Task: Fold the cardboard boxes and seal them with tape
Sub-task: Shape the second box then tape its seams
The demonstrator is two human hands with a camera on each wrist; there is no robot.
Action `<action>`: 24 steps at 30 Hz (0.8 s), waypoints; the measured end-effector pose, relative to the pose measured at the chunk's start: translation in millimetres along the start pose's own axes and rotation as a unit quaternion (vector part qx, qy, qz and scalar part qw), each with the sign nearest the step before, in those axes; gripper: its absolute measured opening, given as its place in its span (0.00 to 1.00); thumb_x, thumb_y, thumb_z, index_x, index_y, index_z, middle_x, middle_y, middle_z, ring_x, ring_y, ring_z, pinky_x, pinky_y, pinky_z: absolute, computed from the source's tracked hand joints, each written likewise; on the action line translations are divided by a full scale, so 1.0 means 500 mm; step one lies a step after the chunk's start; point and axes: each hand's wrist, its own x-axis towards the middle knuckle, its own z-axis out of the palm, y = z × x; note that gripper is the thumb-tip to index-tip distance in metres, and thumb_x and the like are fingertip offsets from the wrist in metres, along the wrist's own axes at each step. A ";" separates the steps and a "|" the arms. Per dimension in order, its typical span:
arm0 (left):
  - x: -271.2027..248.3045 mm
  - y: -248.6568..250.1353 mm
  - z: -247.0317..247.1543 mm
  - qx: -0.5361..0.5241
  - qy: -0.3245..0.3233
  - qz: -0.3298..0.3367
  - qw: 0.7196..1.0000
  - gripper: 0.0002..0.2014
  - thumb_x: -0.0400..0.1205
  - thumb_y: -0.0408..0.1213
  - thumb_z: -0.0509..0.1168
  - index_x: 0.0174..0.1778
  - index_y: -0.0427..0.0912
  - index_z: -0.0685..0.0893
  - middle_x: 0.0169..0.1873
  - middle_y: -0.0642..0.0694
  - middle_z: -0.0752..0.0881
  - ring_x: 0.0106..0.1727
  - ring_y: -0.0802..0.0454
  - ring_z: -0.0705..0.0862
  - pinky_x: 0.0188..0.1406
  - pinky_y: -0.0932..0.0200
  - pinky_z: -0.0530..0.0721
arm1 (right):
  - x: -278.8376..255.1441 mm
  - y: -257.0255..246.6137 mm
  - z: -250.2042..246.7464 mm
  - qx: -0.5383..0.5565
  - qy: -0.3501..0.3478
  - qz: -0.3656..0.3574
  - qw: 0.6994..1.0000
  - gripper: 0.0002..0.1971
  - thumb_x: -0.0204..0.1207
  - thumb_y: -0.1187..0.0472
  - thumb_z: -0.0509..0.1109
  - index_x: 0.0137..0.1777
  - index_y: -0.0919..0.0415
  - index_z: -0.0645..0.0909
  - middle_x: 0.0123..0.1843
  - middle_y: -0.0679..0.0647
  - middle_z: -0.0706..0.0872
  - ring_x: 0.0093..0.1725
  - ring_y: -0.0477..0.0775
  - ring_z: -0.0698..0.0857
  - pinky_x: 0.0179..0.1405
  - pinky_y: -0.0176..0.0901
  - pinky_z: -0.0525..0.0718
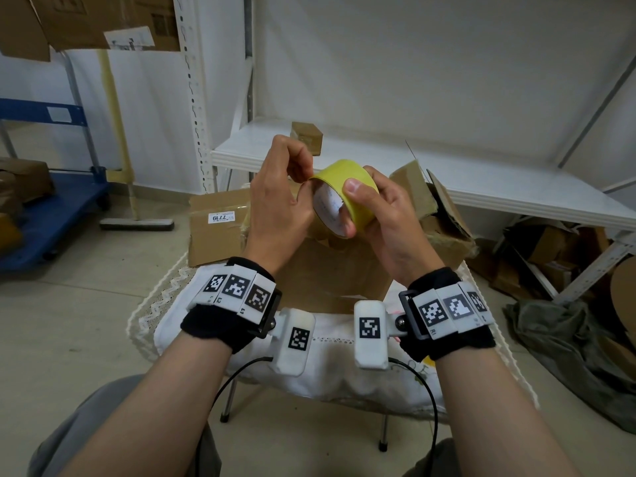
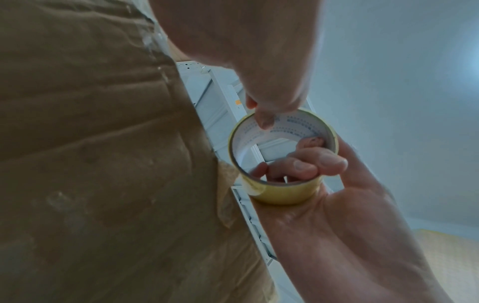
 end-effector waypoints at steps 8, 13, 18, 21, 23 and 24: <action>-0.001 -0.005 0.002 0.001 -0.013 0.014 1.000 0.12 0.75 0.18 0.68 0.51 0.32 0.76 0.44 0.40 0.77 0.39 0.49 0.76 0.38 0.56 0.80 | 0.000 -0.001 -0.004 0.018 0.007 0.003 1.000 0.12 0.82 0.59 0.69 0.62 0.63 0.80 0.41 0.50 0.83 0.33 0.44 0.82 0.38 0.40 0.81; -0.002 -0.005 0.000 -0.017 -0.018 0.002 1.000 0.12 0.76 0.19 0.69 0.51 0.32 0.76 0.44 0.40 0.81 0.40 0.48 0.79 0.40 0.55 0.82 | 0.000 -0.001 -0.003 0.007 -0.001 0.000 1.000 0.07 0.85 0.61 0.67 0.60 0.61 0.81 0.41 0.49 0.84 0.34 0.43 0.83 0.40 0.39 0.81; 0.003 -0.002 -0.002 -0.017 -0.024 -0.004 1.000 0.12 0.76 0.20 0.69 0.52 0.32 0.76 0.45 0.38 0.81 0.42 0.46 0.80 0.43 0.54 0.83 | -0.001 -0.007 0.003 -0.003 0.002 0.003 1.000 0.05 0.86 0.63 0.66 0.58 0.60 0.81 0.39 0.49 0.84 0.33 0.43 0.82 0.43 0.43 0.80; 0.005 0.003 -0.006 -0.018 -0.021 -0.006 1.000 0.12 0.76 0.20 0.69 0.52 0.32 0.76 0.44 0.38 0.81 0.43 0.45 0.82 0.45 0.54 0.84 | -0.003 -0.013 0.008 -0.004 0.006 0.005 1.000 0.04 0.86 0.62 0.66 0.56 0.59 0.82 0.39 0.49 0.84 0.32 0.45 0.81 0.41 0.44 0.81; 0.007 0.005 -0.009 -0.011 -0.020 -0.010 1.000 0.12 0.76 0.21 0.69 0.52 0.32 0.76 0.44 0.38 0.82 0.43 0.48 0.82 0.46 0.57 0.85 | -0.004 -0.016 0.010 -0.007 0.007 0.001 1.000 0.04 0.86 0.62 0.67 0.56 0.60 0.82 0.41 0.50 0.83 0.33 0.46 0.82 0.39 0.42 0.81; 0.007 0.005 -0.011 -0.008 -0.018 -0.011 1.000 0.12 0.76 0.21 0.69 0.52 0.32 0.77 0.43 0.39 0.82 0.42 0.50 0.81 0.45 0.59 0.85 | -0.005 -0.019 0.010 -0.009 0.007 -0.001 1.000 0.04 0.86 0.62 0.66 0.56 0.60 0.82 0.41 0.50 0.83 0.32 0.46 0.81 0.38 0.41 0.81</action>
